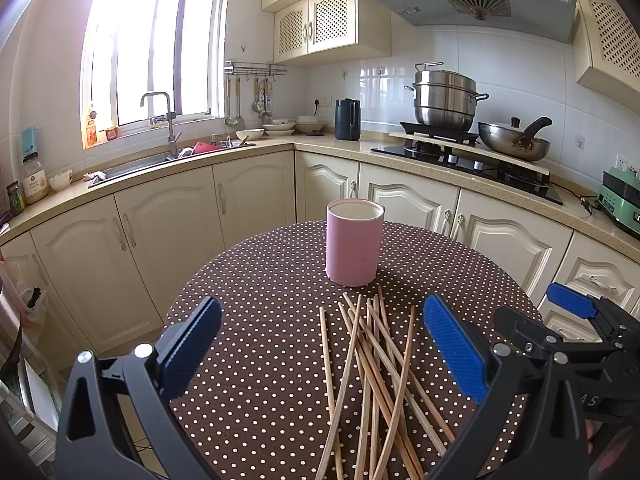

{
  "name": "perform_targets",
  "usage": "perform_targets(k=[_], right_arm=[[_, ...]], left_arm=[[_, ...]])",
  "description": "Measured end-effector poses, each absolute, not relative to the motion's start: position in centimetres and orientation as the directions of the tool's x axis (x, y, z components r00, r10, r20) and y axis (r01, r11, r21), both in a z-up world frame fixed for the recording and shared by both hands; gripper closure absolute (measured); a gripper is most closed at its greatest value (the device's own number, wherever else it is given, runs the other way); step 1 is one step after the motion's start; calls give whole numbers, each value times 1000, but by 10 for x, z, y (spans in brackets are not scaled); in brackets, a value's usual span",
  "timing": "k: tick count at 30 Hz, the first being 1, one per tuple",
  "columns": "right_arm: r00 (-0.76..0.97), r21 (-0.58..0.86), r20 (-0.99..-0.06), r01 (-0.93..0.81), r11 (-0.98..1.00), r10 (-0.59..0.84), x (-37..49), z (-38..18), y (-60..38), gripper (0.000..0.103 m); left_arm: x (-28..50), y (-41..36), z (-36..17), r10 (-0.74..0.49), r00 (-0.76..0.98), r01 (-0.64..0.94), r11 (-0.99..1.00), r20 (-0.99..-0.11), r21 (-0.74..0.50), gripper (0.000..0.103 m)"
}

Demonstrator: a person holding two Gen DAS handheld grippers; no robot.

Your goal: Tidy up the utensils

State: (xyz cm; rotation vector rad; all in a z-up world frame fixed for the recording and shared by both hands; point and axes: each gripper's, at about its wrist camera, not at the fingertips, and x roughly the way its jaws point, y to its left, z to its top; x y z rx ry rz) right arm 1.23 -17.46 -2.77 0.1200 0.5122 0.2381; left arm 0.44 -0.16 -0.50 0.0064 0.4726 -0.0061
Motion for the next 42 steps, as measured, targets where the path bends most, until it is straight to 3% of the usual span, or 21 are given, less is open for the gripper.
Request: perform_targets(k=[42], right_arm=[[844,174,-474,-192,966,253,12,-30,-173,5]], left_arm=[[0,-4,-5,-32,894,39,999,-448,6,4]])
